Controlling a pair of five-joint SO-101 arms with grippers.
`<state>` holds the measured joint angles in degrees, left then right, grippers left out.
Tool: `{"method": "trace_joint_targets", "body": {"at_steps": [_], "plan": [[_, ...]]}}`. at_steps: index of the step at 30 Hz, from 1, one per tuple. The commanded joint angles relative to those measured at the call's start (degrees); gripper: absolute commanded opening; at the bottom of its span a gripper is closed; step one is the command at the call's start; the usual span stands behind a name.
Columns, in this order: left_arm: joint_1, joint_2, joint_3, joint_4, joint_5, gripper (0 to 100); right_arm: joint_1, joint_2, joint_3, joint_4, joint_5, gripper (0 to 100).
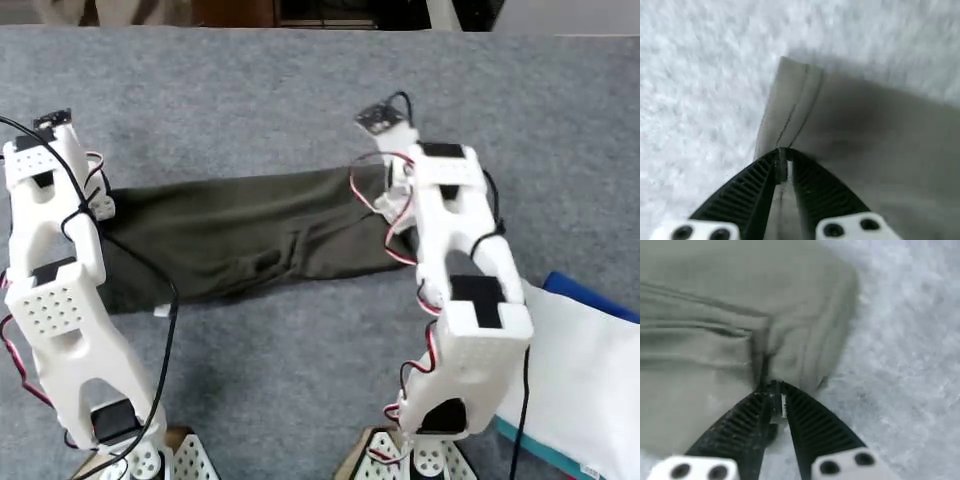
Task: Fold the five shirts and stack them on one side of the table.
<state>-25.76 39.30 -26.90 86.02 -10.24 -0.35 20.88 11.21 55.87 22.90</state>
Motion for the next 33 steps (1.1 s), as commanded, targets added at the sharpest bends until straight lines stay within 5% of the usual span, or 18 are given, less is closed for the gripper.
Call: {"method": "trace_joint_targets", "body": {"at_steps": [1, 5, 11, 21, 33], "plan": [[-1.4, -0.7, -11.8, 11.5, -2.1, 10, 5.0, -4.4, 5.1, -9.8, -5.4, 0.7], [-3.1, -1.9, -19.7, 14.9, -1.8, 18, 8.6, -7.2, 5.7, -12.3, -6.9, 0.8], [-3.9, -10.8, -15.3, 14.9, -1.8, 21, 9.9, -7.2, 5.6, -13.7, -6.9, 0.8], [0.3, -29.6, 17.1, 14.3, -1.0, 21, 9.6, -7.7, 5.4, -13.5, -7.1, 0.8], [0.6, -29.9, 34.0, -5.5, 6.0, 22, 9.5, -7.7, 5.5, -13.5, -6.9, 0.9]]}}
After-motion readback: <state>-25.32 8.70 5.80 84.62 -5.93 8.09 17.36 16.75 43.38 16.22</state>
